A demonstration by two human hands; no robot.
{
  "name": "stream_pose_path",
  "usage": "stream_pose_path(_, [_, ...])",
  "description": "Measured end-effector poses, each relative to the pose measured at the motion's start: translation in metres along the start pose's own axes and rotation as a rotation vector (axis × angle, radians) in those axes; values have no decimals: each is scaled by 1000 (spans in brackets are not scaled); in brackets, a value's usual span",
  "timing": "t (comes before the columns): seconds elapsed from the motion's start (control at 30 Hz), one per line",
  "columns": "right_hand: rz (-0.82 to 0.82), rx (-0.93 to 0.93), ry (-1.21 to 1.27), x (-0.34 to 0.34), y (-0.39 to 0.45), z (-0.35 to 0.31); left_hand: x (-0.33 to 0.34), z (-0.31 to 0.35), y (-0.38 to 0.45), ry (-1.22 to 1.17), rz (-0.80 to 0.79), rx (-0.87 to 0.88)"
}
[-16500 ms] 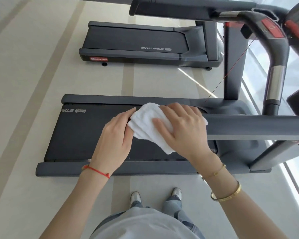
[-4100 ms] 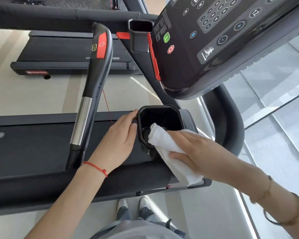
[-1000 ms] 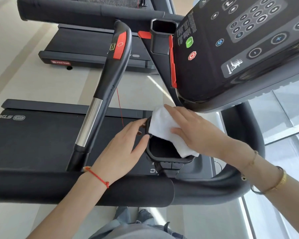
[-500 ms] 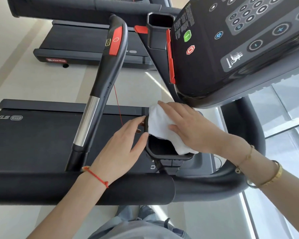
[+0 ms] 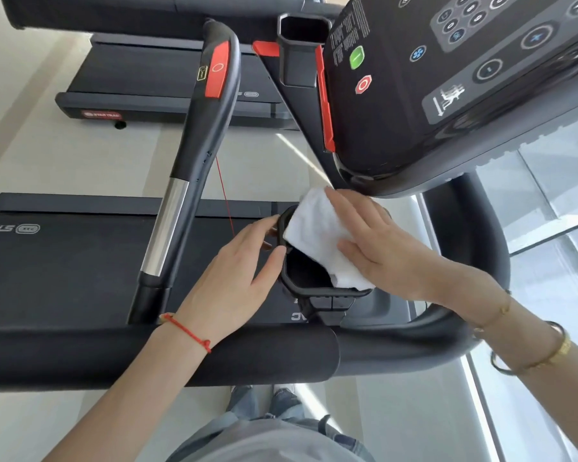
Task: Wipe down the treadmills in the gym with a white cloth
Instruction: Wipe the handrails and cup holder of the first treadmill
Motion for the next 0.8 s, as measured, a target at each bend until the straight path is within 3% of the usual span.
stream_pose_path(0.2, [51, -16, -226, -2, 29, -14, 0, -2, 1, 12, 7, -2])
stream_pose_path(0.43, [65, 167, 273, 6, -24, 7, 0, -1, 1, -17, 12, 10])
stream_pose_path(0.6, [201, 365, 268, 8, -19, 14, 1, -1, 1, -6, 12, 14])
stream_pose_path(0.8, [225, 502, 400, 20, -39, 27, 0, -1, 0, -21, 18, 25])
Point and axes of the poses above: each hand's wrist, its own y-axis towards the middle knuckle, its own x-axis out of the palm, z = x × y, the point moved 10 cm from there along y, towards the middle knuckle, and after that the axes turned 2 degrees about -z, right-handed, at the moved point
